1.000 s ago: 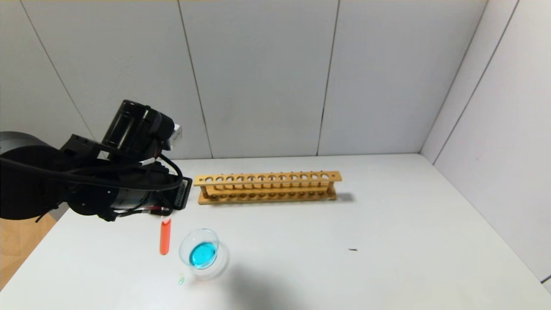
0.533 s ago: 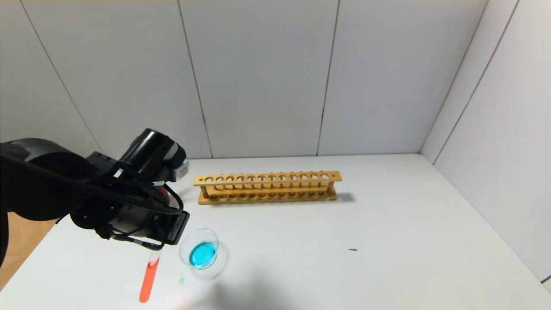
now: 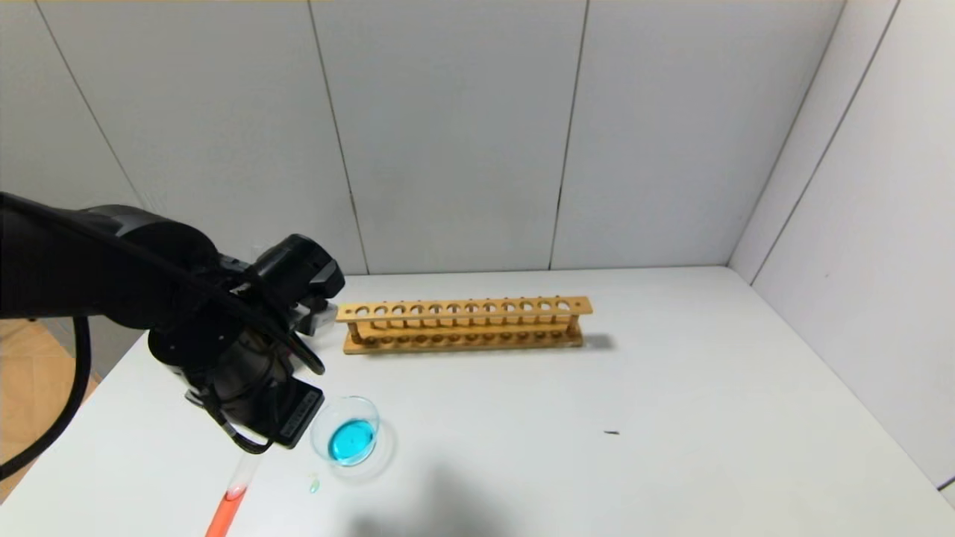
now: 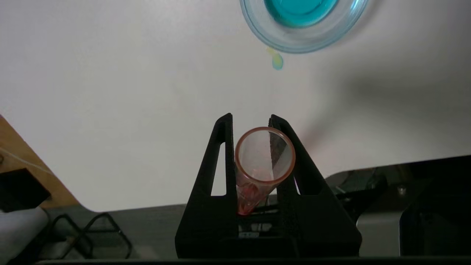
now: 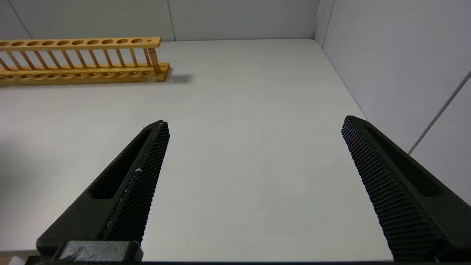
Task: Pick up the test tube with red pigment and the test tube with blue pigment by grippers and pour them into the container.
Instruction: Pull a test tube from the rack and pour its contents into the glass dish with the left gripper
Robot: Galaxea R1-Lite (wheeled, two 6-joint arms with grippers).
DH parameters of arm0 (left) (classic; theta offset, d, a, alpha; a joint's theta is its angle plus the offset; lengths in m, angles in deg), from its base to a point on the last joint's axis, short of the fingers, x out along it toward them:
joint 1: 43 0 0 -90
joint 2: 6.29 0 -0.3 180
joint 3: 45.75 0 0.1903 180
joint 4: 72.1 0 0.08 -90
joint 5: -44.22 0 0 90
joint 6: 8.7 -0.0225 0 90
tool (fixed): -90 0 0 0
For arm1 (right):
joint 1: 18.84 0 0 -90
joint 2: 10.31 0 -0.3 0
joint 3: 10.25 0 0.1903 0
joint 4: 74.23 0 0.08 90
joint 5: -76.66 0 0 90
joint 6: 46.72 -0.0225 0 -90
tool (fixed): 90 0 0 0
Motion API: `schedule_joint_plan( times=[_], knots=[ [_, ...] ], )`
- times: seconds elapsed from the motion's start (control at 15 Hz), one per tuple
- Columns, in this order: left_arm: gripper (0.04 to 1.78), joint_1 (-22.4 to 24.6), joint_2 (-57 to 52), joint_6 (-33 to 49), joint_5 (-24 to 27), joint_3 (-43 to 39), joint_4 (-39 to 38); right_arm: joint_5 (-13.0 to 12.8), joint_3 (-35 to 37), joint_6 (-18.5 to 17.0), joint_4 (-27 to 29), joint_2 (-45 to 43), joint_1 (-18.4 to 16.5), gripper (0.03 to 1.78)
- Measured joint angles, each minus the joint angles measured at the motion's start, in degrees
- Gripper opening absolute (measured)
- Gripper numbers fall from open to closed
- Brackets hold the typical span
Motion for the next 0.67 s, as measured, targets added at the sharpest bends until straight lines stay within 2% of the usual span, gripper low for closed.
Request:
schedule_joint_plan(
  times=[0.2,0.67],
  knots=[
    [0.34,0.13,3.50,-1.45,0.21,4.16,5.46,0.00,0.00,0.02,0.00,0.00,0.00,1.71],
    [0.34,0.82,10.67,-4.41,0.07,8.18,6.80,0.00,0.00,0.02,0.00,0.00,0.00,1.71]
  ],
)
